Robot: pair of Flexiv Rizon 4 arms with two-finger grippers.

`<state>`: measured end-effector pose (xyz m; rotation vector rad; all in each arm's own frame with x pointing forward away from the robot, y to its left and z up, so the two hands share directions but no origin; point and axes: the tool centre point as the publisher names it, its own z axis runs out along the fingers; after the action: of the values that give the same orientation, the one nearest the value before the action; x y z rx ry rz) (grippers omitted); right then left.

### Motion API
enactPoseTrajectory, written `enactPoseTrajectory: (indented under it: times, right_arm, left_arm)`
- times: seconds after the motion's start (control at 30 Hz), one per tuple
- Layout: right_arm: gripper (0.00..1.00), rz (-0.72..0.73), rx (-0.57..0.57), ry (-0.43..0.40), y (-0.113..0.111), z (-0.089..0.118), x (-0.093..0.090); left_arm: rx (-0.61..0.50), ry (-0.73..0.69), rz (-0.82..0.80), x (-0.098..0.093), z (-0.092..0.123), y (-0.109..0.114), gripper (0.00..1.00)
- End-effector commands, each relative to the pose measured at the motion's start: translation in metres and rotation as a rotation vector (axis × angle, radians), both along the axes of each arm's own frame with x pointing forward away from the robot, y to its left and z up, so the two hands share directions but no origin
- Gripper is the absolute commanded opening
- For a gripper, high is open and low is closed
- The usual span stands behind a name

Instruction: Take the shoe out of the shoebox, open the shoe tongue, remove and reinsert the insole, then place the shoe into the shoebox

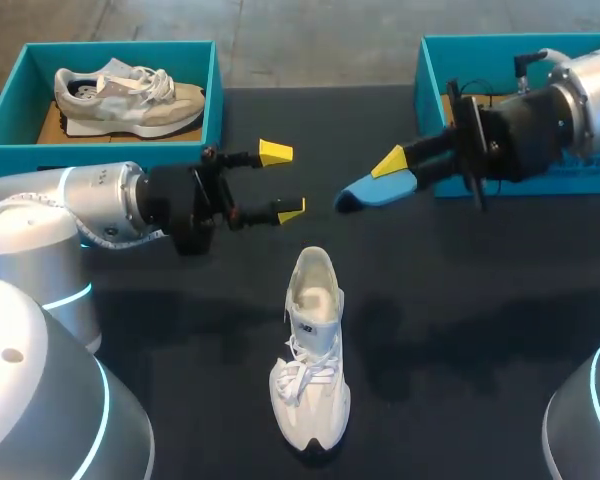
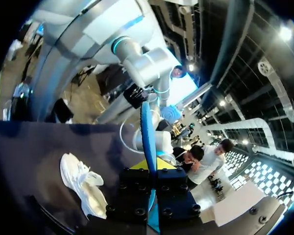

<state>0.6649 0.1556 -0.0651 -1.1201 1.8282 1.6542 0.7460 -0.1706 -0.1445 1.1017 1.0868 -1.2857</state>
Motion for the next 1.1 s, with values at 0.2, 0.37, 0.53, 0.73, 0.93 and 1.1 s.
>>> enactPoseTrajectory:
  times: [0.2,0.37,0.53,0.73,0.93,1.1]
  right_arm:
    - [0.0,-0.04,0.186,0.606,-0.008,0.01,-0.026]
    - [0.0,-0.04,0.186,0.606,-0.008,0.01,-0.026]
    - [0.0,-0.04,0.186,0.606,-0.008,0.01,-0.026]
    - [0.0,-0.214,0.175,1.025,0.004,-0.003,-0.024]
    - [0.0,-0.365,0.122,1.257,0.004,0.002,-0.028]
    - [0.0,-0.405,0.087,1.251,0.002,0.01,-0.028]
  left_arm:
    - [0.0,0.0,0.003,-0.001,0.0,0.0,1.0]
    - [0.0,0.0,0.003,-0.001,0.0,0.0,1.0]
    - [0.0,0.0,0.003,-0.001,0.0,0.0,1.0]
    - [0.0,0.0,0.003,-0.001,0.0,0.0,1.0]
    - [0.0,0.0,0.003,-0.001,0.0,0.0,1.0]
    - [0.0,0.0,0.003,-0.001,0.0,0.0,1.0]
